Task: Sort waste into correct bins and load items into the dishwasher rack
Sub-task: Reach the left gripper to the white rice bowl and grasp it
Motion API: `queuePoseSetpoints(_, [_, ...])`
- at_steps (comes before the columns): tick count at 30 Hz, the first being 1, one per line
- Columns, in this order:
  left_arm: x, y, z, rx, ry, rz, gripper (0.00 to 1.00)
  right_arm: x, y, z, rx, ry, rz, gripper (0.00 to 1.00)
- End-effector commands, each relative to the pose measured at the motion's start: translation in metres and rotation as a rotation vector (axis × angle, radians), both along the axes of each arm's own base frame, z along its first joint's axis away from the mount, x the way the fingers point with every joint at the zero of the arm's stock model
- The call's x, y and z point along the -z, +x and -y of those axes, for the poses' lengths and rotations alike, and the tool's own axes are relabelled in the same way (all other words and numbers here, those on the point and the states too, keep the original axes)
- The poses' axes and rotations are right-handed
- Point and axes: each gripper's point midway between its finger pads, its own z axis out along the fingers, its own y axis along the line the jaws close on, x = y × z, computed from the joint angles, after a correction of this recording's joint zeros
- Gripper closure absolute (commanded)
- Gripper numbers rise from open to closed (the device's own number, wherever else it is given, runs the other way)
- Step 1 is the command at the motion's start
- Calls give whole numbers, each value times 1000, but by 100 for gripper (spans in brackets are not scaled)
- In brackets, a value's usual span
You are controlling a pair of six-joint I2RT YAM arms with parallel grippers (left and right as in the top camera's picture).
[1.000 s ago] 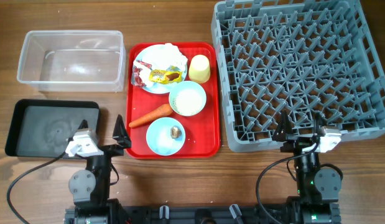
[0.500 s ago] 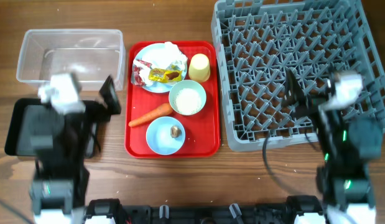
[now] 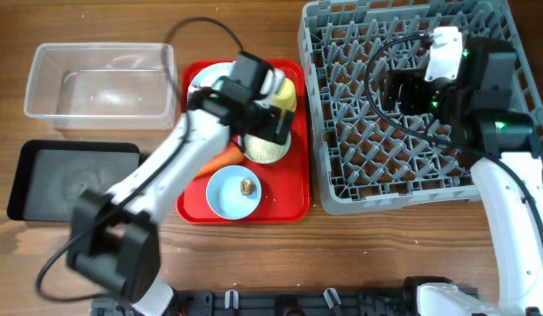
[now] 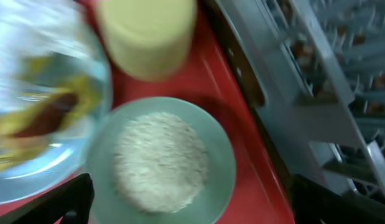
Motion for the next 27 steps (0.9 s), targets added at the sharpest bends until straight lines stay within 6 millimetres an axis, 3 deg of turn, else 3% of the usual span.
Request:
queuePoseSetpoints(1, [23, -21, 30, 143, 8, -62, 0, 1, -2, -2, -23, -2, -24, 0])
queuePoseSetpoints(3, [29, -32, 41, 218, 31, -62, 5, 5, -5, -2, -24, -2, -43, 9])
queuePoseSetpoints(6, [38, -39, 43, 236, 49, -80, 44, 6, -7, -2, -24, -2, -51, 25])
queuePoseSetpoints(9, [60, -43, 38, 233, 87, -129, 46, 9, -9, -2, -23, -2, -65, 26])
queuePoseSetpoints(15, [92, -36, 22, 197, 199, -145, 62, 10, -11, -2, -23, -2, -75, 28])
queuePoseSetpoints(18, [94, -36, 23, 194, 198, -145, 71, 10, -11, -2, -23, -1, -73, 28])
queuePoseSetpoints(22, [93, -33, 25, 186, 190, -136, 94, 10, -11, -2, -23, -2, -74, 34])
queuePoseSetpoints(27, [93, -33, 25, 186, 190, -137, 96, 10, -11, -2, -22, -3, -73, 35])
